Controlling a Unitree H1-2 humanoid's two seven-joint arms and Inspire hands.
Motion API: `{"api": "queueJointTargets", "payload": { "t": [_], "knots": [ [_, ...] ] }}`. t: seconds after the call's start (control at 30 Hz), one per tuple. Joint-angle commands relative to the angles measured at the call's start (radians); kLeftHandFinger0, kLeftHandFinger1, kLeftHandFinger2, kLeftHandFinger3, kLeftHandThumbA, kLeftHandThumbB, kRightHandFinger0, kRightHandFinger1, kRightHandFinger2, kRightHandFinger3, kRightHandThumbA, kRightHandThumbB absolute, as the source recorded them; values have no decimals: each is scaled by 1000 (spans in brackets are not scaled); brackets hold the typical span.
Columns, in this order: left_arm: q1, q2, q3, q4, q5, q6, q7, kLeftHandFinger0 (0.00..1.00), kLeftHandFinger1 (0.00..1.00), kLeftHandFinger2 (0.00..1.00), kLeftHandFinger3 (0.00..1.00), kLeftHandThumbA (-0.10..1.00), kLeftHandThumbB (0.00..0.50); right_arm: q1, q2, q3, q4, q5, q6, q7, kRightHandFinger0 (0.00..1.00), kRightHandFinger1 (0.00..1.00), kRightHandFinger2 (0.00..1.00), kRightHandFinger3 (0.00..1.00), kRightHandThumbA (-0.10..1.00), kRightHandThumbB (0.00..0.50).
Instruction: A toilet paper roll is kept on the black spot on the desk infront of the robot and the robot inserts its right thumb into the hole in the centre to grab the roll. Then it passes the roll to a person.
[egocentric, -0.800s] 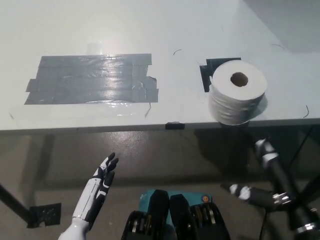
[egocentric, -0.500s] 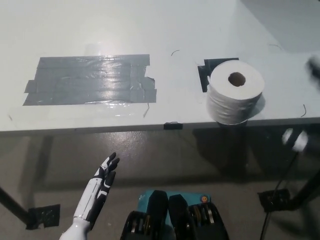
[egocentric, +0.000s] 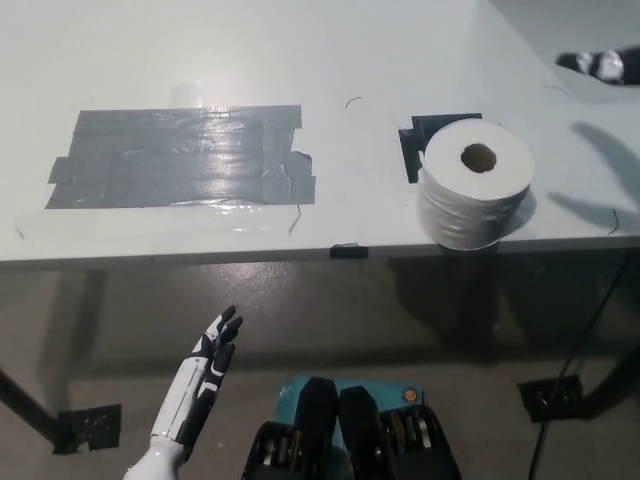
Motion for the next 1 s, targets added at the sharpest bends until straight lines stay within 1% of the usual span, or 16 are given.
{"api": "queueJointTargets", "payload": {
  "t": [0.0, 0.03, 0.07, 0.17, 0.23, 0.27, 0.3, 0.4, 0.5, 0.57, 0.6, 0.63, 0.7, 0.77, 0.87, 0.97],
  "knots": [
    [-28, 9, -7, -21, 19, -44, -6, 1000, 1000, 1000, 1000, 1000, 119, -448, -54, 234, 415, -108, 173, 410, 1000, 1000, 1000, 1000, 886, 405],
    [-29, 7, -8, -20, 21, -46, -5, 1000, 1000, 1000, 1000, 1000, 123, -471, -39, 262, 451, -119, 173, 417, 1000, 1000, 1000, 1000, 901, 440],
    [-30, 5, -9, -18, 20, -46, -4, 1000, 1000, 1000, 1000, 1000, 131, -488, -29, 282, 482, -129, 173, 424, 1000, 1000, 1000, 1000, 892, 426],
    [-19, 0, -13, -22, 22, -42, -4, 1000, 1000, 1000, 1000, 1000, 142, -550, 13, 387, 597, -188, 154, 476, 1000, 1000, 1000, 1000, 1000, 400],
    [-4, -2, -15, -25, 21, -44, -4, 1000, 1000, 1000, 1000, 1000, 140, -565, 47, 415, 653, -190, 135, 482, 1000, 1000, 1000, 1000, 985, 350],
    [3, -3, -15, -33, 19, -37, -5, 1000, 1000, 1000, 1000, 1000, 138, -574, 64, 429, 681, -193, 127, 485, 1000, 1000, 1000, 1000, 987, 358],
    [5, -3, -15, -43, 15, -27, -9, 1000, 1000, 1000, 1000, 1000, 128, -584, 81, 440, 712, -189, 136, 488, 1000, 1000, 1000, 1000, 976, 394],
    [3, -1, -16, -38, 21, -41, -6, 1000, 1000, 1000, 1000, 1000, 128, -595, 114, 449, 778, -172, 114, 474, 1000, 1000, 1000, 1000, 940, 424],
    [-5, 1, -10, -44, 21, -30, -3, 1000, 1000, 1000, 1000, 1000, 138, -628, 159, 475, 877, -186, 54, 477, 1000, 1000, 1000, 1000, 923, 404],
    [-6, 2, -13, -47, 28, -26, -3, 1000, 1000, 1000, 1000, 1000, 146, -634, 179, 478, 916, -188, 51, 465, 1000, 1000, 1000, 1000, 860, 401],
    [-6, 3, -11, -47, 19, -24, -9, 1000, 1000, 1000, 1000, 1000, 145, -625, 191, 473, 916, -196, 65, 427, 1000, 1000, 1000, 1000, 817, 417],
    [-6, 3, -11, -47, 20, -23, -9, 1000, 1000, 1000, 1000, 1000, 144, -620, 192, 469, 916, -196, 52, 421, 1000, 1000, 1000, 1000, 800, 402],
    [-7, 2, -11, -48, 19, -18, -10, 1000, 1000, 1000, 1000, 1000, 150, -627, 201, 491, 950, -220, 10, 453, 1000, 1000, 1000, 1000, 898, 414],
    [-7, 3, -11, -47, 20, -19, -10, 1000, 1000, 1000, 1000, 1000, 152, -634, 211, 492, 981, -228, -2, 459, 1000, 1000, 1000, 1000, 894, 417],
    [-14, 5, -10, -45, 25, -22, -9, 1000, 1000, 1000, 1000, 1000, 155, -631, 220, 490, 1019, -240, -74, 455, 1000, 1000, 1000, 1000, 901, 371],
    [-14, 5, -10, -46, 28, -19, -9, 1000, 1000, 1000, 1000, 1000, 155, -618, 224, 465, 1028, -235, -85, 445, 1000, 1000, 1000, 1000, 822, 339]
  ]
}}
